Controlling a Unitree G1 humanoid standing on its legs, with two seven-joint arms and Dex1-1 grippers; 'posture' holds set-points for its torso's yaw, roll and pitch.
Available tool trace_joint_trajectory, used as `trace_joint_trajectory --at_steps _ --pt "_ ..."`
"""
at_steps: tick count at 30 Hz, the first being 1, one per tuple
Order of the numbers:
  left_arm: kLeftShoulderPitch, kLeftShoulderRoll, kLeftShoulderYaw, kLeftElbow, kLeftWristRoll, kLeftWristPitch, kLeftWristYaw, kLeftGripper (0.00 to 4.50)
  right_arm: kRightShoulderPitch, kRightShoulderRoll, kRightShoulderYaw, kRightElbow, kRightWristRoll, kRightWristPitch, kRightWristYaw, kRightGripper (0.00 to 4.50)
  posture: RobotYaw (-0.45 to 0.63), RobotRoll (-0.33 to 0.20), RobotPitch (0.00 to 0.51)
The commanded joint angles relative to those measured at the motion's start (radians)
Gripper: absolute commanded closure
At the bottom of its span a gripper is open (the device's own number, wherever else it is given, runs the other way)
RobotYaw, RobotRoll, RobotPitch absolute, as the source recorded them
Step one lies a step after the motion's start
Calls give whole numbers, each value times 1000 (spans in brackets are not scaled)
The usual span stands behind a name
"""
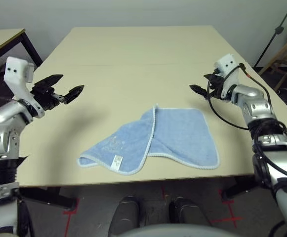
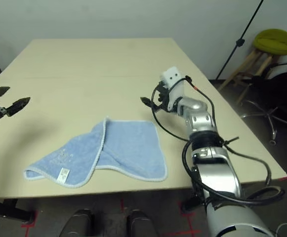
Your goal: Fold the towel and set it aside.
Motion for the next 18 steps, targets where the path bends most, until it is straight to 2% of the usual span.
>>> trace_joint_trajectory --at_steps 1,5,8,18 --pt "24 41 -37 -77 -56 99 -95 13 -65 -23 47 97 -52 39 56 0 236 0 32" --pt "28 70 -90 -108 -51 137 -155 13 -127 -40 126 189 -131 118 131 0 224 0 30" --pt "22 58 -113 -137 -63 155 -173 13 -141 -33 172 220 -165 173 199 0 218 0 32" --pt "44 15 -147 -210 -71 194 -168 13 -125 21 195 308 -227 147 179 0 220 0 42"
